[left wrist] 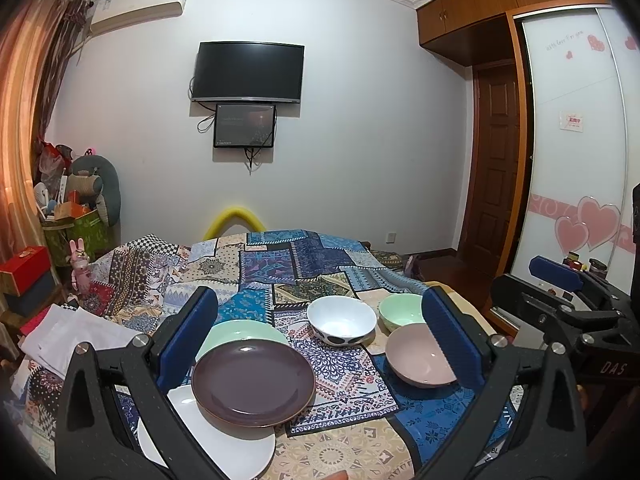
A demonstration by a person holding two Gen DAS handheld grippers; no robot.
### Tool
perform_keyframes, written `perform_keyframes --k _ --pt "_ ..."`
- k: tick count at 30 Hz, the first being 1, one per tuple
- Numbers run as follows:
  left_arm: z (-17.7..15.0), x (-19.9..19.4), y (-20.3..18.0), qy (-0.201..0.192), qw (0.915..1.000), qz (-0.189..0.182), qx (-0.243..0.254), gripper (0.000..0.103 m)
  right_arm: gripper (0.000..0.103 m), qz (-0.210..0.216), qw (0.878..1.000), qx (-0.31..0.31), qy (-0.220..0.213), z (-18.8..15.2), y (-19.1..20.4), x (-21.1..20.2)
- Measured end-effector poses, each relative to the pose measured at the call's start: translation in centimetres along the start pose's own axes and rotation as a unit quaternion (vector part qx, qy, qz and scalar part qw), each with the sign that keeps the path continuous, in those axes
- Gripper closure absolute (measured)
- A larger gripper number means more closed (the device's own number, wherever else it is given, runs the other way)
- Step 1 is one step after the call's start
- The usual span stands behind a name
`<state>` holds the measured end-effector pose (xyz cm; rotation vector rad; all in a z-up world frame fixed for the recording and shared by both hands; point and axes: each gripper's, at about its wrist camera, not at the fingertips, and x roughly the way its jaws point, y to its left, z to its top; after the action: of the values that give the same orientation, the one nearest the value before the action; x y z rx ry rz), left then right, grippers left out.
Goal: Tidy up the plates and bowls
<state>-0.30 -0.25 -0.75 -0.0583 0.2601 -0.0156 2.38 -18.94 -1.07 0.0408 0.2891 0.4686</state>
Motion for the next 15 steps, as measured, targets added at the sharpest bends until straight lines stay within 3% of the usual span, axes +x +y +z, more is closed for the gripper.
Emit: perform_keyframes --k 15 --pt "0.16 -0.34 -0.36 -0.005 1.0 -0.002 0.0 0.0 0.0 0.001 1.0 0.0 0.0 0.05 0.03 0.03"
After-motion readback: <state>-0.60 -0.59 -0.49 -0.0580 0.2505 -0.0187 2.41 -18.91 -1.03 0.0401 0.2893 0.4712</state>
